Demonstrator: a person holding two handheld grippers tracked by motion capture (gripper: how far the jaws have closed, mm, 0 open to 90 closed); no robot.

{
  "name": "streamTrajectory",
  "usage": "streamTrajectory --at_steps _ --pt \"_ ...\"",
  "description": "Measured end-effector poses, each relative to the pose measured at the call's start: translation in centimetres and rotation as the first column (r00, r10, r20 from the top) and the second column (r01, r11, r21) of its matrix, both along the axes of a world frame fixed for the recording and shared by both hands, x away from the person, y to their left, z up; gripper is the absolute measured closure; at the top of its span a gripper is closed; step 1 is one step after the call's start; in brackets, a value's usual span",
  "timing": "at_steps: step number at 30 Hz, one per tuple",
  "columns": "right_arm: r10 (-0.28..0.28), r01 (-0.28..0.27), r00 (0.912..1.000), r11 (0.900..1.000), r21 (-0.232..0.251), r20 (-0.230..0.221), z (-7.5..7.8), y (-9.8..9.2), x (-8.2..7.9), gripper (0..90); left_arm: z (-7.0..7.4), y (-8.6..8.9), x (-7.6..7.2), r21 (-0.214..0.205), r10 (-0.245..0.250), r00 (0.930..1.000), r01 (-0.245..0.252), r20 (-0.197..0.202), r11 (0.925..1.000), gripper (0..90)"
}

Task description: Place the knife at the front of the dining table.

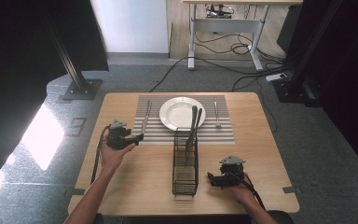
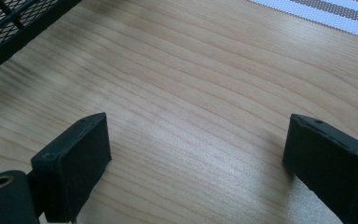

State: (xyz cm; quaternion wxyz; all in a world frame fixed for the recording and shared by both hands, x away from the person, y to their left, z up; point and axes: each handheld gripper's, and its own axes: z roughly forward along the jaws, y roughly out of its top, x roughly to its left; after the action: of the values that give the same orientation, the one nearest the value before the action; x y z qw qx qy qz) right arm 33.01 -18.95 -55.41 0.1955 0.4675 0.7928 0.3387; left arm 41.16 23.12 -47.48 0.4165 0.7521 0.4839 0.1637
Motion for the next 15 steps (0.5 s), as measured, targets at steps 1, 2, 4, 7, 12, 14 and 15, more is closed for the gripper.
streamTrajectory --at_steps 1,2,4,7,12,14,15 --pt "0.0 0.0 1.0 1.0 0.0 0.0 0.0 0.0 0.0 7.3 0.1 0.0 -0.4 -0.003 -0.004 1.0 0.004 0.001 1.0 32.7" --pt "0.0 0.0 1.0 1.0 0.0 0.0 0.0 0.0 0.0 7.3 0.2 0.0 -0.9 -0.01 -0.01 0.9999 0.01 0.004 0.9999 32.7" --pt "0.001 -0.001 1.0 1.0 0.0 0.002 0.0 0.0 0.0 7.3 0.2 0.0 -2.1 -0.016 -0.021 0.9997 0.021 0.012 0.9996 32.4" --pt "0.002 -0.002 1.0 1.0 0.0 0.003 0.0 0.0 0.0 7.1 0.0 -0.1 -3.6 -0.024 -0.045 0.9989 0.045 0.011 0.9987 30.3" --pt "0.003 -0.003 1.0 1.0 0.001 0.004 0.0 0.0 0.0 7.0 -0.2 -0.1 -5.7 -0.052 -0.077 0.9971 0.077 0.003 0.9957 27.4" --pt "0.003 -0.003 1.0 1.0 0.001 0.005 0.0 0.0 0.0 7.0 -0.5 0.0 -7.0 -0.066 -0.099 0.9951 0.098 -0.009 0.993 27.1" --pt "0.004 -0.004 1.0 1.0 0.0 0.005 0.0 0.0 0.0 6.9 -0.6 0.0 -7.4 -0.074 -0.101 0.9948 0.1 -0.01 0.9922 27.2"
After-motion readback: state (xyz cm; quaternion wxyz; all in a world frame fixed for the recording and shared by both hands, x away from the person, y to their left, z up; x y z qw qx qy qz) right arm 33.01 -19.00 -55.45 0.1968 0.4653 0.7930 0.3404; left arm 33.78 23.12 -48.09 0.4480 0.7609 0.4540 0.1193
